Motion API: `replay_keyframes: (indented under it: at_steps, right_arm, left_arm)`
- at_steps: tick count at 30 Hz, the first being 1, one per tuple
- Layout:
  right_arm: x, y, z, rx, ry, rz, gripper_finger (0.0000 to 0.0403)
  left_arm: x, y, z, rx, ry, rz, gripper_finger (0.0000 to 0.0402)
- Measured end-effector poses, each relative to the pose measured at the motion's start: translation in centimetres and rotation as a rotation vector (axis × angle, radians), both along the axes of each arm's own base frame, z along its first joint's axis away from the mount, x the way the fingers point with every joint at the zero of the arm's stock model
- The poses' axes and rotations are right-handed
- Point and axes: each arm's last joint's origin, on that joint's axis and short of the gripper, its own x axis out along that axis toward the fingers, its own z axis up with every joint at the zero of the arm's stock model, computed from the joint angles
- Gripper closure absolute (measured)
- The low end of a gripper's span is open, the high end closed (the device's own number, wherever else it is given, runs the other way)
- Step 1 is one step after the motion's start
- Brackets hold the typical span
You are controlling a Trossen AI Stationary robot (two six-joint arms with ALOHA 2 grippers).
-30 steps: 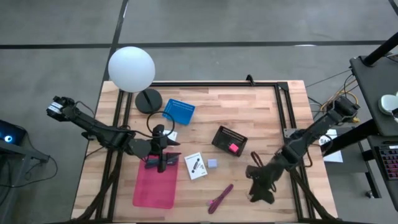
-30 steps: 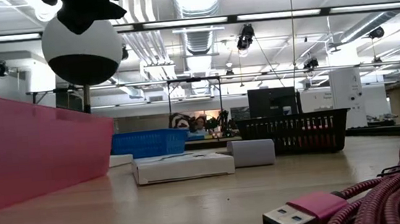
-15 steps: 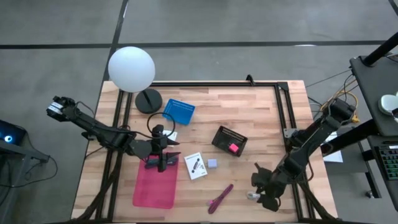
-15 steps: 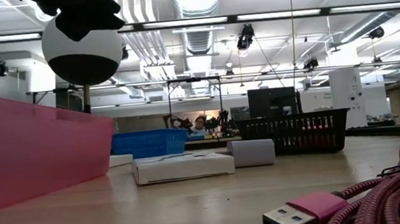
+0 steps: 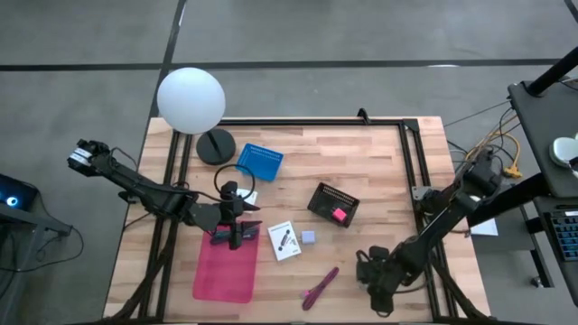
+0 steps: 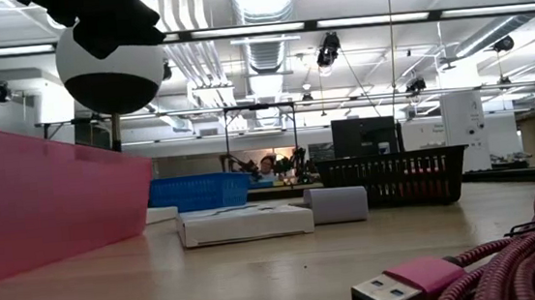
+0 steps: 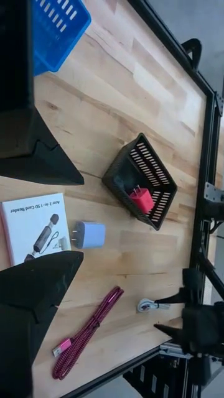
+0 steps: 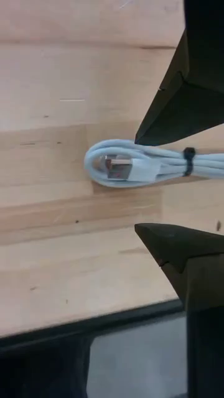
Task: Pick and place items into bin
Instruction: Put the white charger cable into the pink bin
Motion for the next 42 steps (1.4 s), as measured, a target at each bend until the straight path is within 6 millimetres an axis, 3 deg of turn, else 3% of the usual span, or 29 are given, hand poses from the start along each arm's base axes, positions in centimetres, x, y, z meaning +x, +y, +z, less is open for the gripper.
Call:
replay_keyframes:
  at_steps: [9, 19, 24, 34, 42]
  right_arm:
    - [0.8, 0.9, -2.2, -0.065, 0.062, -0.006, 0.0202]
    - [0.8, 0.9, -2.5, -0.077, 0.077, -0.018, 0.0205]
    - [0.8, 0.8, -2.6, -0.086, 0.080, -0.008, 0.0243]
    - [0.8, 0.9, -2.6, -0.075, 0.077, -0.009, 0.0370]
    - [0.7, 0.7, -2.2, -0.067, 0.070, -0.011, 0.0374]
  left_arm:
    - [0.0, 0.0, 0.0, 0.000, 0.001, 0.000, 0.0234]
    - [0.0, 0.0, 0.0, 0.001, 0.001, -0.001, 0.0234]
    - [0.0, 0.0, 0.0, 0.002, 0.002, -0.001, 0.0234]
    - [0.0, 0.0, 0.0, 0.002, 0.002, -0.001, 0.0234]
    - [0.0, 0.0, 0.0, 0.002, 0.003, -0.001, 0.0234]
